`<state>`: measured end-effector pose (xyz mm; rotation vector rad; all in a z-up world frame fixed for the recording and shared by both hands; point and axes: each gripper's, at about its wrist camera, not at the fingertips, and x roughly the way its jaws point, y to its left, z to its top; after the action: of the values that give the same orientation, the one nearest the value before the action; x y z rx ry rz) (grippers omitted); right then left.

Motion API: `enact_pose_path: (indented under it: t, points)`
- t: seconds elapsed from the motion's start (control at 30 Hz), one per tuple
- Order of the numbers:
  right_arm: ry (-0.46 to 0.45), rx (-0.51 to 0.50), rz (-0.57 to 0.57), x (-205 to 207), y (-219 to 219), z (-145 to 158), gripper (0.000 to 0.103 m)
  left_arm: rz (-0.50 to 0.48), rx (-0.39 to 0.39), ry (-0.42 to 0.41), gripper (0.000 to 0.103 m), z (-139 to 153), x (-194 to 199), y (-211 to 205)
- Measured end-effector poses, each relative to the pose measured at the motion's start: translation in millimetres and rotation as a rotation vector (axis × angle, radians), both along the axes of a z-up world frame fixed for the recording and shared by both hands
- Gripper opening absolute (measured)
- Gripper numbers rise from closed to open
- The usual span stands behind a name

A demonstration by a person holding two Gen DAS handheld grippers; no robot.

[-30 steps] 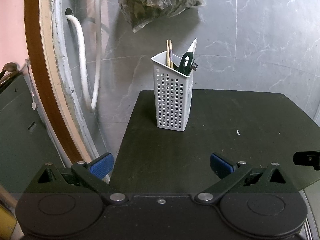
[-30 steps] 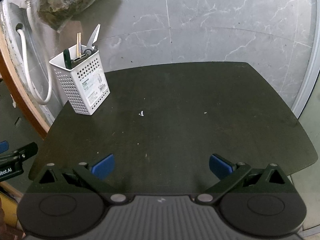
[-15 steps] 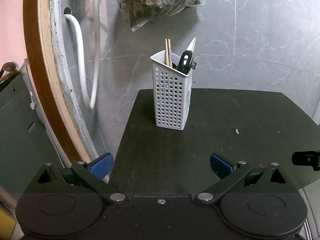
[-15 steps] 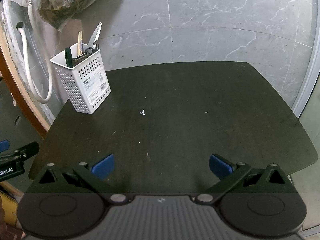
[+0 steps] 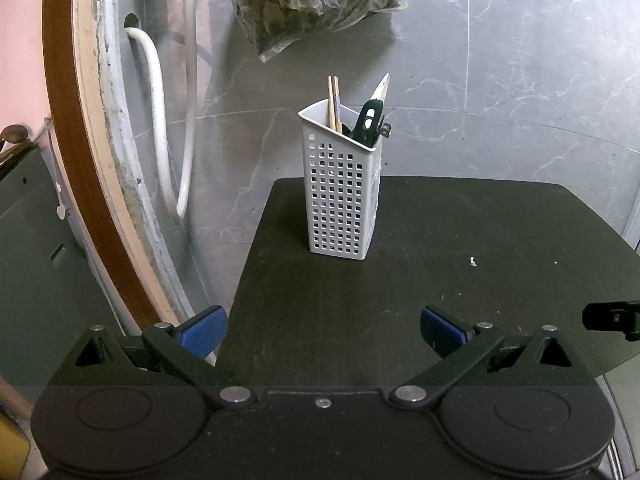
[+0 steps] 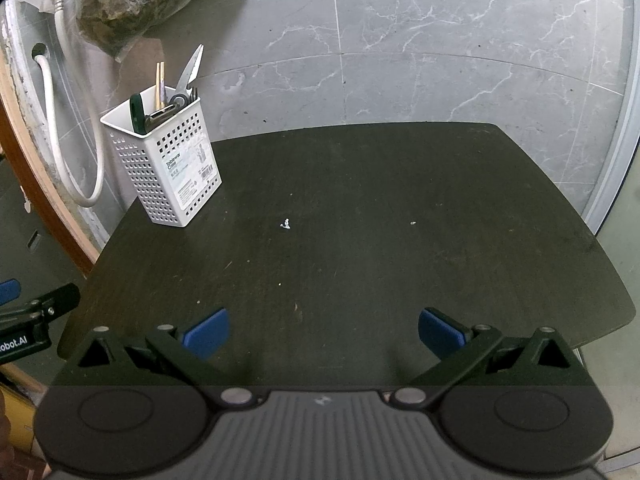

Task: Organize utensils

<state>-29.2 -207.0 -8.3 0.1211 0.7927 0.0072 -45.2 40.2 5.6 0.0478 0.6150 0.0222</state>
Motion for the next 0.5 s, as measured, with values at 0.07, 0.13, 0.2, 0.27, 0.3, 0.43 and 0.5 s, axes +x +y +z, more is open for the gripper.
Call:
enact_pose_path:
  t: [0.07,0.13,0.2,0.27,0.3,0.43,0.5]
  points:
    - [0.001,0.000,0.000,-0.2,0.4,-0.3,0.103,-0.001,-0.001,0.002,0.102,-0.5,0.6,0.1]
    - [0.002,0.000,0.001,-0.4,0.9,-0.4,0.103,-0.003,-0.001,0.003,0.102,-0.9,1.2,0.7]
    - [0.003,0.000,0.001,-0.2,0.6,-0.3,0.103,-0.004,-0.002,0.005,0.102,-1.3,1.5,0.9]
    - [0.005,-0.002,-0.001,-0.5,2.3,-0.8,0.103,-0.007,-0.003,0.005,0.102,-1.6,2.0,1.4]
    - [0.006,-0.002,-0.002,-1.0,3.1,-0.9,0.103,-0.008,-0.004,0.006,0.102,-1.8,2.2,1.6]
    - [0.009,-0.005,-0.005,0.1,4.5,-1.0,0.103,-0.011,-0.006,0.009,0.102,-2.5,3.9,2.9]
    - [0.010,-0.007,-0.005,0.9,4.9,-1.1,0.103,-0.011,-0.007,0.010,0.102,-3.1,4.5,3.5]
